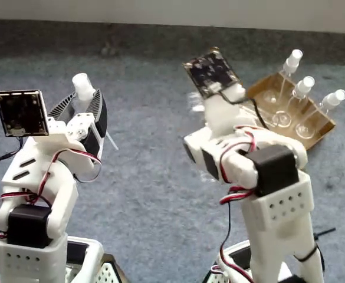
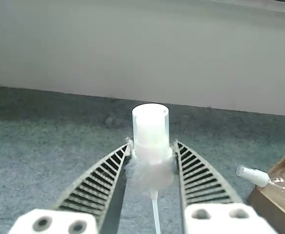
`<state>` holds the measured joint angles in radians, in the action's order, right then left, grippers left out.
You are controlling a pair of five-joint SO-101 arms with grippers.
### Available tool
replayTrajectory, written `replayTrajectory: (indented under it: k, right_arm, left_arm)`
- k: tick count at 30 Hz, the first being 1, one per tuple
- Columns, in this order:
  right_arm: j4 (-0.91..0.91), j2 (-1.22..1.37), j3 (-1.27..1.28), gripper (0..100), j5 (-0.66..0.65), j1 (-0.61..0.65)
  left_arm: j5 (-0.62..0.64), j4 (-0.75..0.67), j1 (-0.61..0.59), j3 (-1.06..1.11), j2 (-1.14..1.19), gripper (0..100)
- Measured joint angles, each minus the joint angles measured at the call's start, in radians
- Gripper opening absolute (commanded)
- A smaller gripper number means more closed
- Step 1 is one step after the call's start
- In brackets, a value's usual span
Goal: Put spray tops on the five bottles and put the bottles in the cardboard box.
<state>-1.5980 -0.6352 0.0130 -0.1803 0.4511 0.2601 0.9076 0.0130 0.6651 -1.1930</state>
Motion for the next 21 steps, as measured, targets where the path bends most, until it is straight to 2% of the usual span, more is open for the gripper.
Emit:
replayTrajectory:
  k: [6, 11, 17, 21]
  right_arm:
    - [0.307, -0.216, 0.454, 5.0, 0.002, -0.094]
    - [0.545, -0.367, 0.81, 5.0, 0.002, -0.098]
    - [0.695, -0.523, 1.08, 5.0, 0.002, -0.103]
    - [0.77, -0.66, 1.206, 5.0, 0.002, -0.103]
  left_arm:
    - [0.046, 0.0, 0.034, 0.002, 0.0, 3]
    - [0.046, -0.006, 0.051, 0.005, 0.0, 3]
    - [0.058, -0.008, 0.077, 0.005, 0.0, 3]
    - [0.152, -0.008, 0.1, 0.005, 0.0, 3]
